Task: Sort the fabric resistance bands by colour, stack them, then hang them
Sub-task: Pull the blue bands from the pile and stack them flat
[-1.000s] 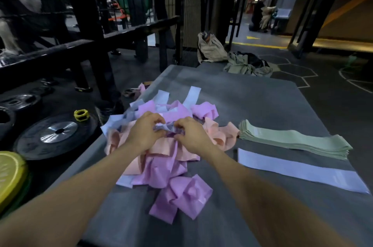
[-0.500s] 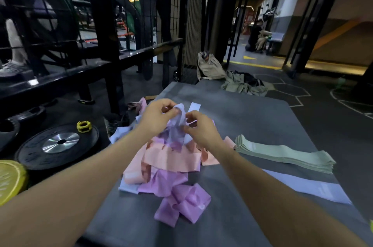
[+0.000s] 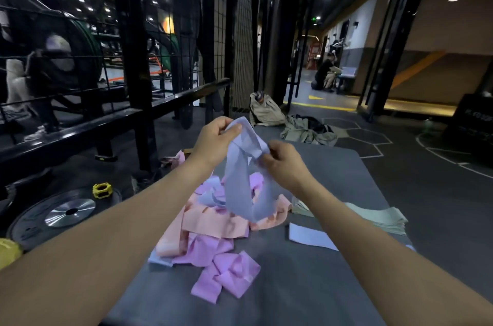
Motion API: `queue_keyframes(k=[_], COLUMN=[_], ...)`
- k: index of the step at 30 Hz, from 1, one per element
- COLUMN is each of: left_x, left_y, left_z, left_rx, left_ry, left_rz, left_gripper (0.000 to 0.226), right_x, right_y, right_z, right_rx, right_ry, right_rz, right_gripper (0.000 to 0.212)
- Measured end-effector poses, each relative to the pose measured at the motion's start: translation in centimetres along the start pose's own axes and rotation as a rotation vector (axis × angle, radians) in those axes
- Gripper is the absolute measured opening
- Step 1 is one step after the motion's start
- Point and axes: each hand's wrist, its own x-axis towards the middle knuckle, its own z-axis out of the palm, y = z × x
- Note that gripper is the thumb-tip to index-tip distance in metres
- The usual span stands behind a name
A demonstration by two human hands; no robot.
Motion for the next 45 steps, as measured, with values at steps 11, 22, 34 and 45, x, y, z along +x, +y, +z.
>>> queue_keyframes(k=[11,22,34,45], left_x=[-1.9,-3.8,-4.8,-5.7], left_y=[0.6,0.3,2.5,-0.5], left_z=[3.7,5.7,7.7,11.0], left_rx=[-0.248,-0.368,-0.437,0.062], left_ry=[-0.004,-0.121,-0.328,-0.418], left_rz=[-0.174,-0.372,-0.236,-0.022], left_gripper=[0.026,0.014,0.016,0.023], right_x=[-5.0,-7.5,-5.2,-6.0], right_y=[4.7,4.7,1.5,3.6], right_z=[-5.1,-6.1,-6.1,-8.4], right_rx=[0.258,0.082,0.166,0.452], right_ry=[0.055,-0.208,0.076,0.197], right_rz=[0.160,0.184,0.081,0.234], right_gripper=[0.022,0.019,0.011,0.005])
